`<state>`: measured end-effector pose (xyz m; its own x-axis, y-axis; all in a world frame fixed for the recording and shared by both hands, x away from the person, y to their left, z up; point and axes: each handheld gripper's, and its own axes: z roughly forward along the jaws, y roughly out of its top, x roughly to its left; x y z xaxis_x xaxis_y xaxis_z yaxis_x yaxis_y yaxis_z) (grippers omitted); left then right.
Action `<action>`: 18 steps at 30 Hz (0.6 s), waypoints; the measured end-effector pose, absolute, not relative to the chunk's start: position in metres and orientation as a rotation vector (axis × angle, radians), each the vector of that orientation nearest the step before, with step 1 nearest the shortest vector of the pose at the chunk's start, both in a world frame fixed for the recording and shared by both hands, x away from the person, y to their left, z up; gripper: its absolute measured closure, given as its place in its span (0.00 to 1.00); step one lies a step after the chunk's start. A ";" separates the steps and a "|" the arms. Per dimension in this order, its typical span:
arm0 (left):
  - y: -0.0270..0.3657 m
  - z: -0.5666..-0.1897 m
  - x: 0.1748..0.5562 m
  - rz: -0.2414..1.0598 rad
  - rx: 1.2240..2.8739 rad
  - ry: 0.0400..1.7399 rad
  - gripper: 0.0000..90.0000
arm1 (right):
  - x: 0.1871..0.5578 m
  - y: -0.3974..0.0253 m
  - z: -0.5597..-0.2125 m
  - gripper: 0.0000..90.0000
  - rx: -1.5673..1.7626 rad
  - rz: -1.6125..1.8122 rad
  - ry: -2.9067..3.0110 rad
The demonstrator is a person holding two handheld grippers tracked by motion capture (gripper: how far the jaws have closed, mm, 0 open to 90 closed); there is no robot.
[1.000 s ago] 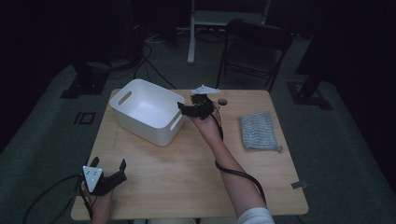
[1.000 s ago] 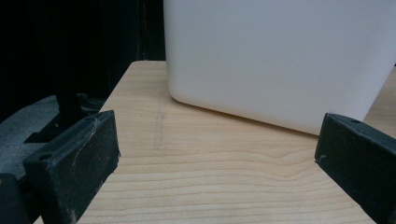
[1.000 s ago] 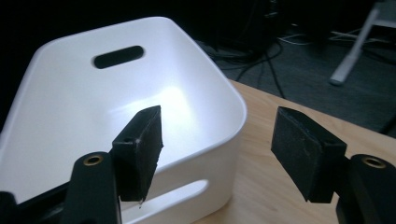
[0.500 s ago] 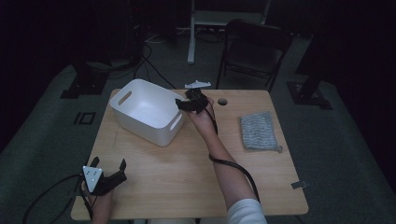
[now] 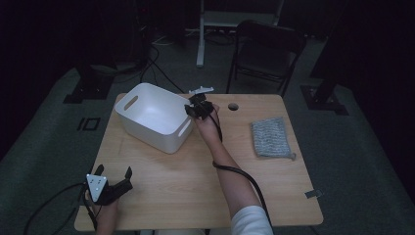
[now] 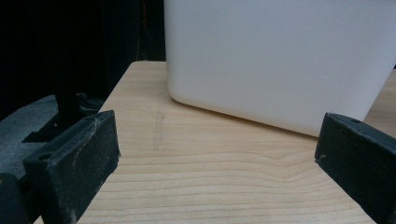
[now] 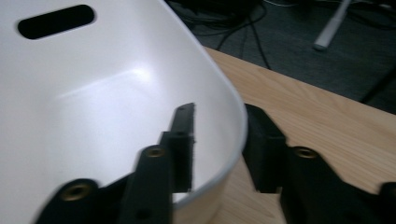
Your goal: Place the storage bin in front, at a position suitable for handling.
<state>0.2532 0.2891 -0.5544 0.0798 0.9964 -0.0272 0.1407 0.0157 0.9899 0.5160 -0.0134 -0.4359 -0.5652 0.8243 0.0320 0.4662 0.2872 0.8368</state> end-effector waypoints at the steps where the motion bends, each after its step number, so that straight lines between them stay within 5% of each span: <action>1: 0.289 -0.554 0.253 1.062 1.330 1.260 0.00 | 0.516 -0.012 -0.436 0.76 1.155 1.174 2.149; 18: 0.289 -0.554 0.253 1.069 1.335 1.257 0.00 | 0.508 -0.022 -0.433 0.83 1.151 1.151 2.193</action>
<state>0.2529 0.2889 -0.5545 0.0785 0.9967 -0.0217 0.1386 0.0107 0.9903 0.5075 -0.0223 -0.4328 -0.5767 0.8167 0.0200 0.4803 0.3192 0.8169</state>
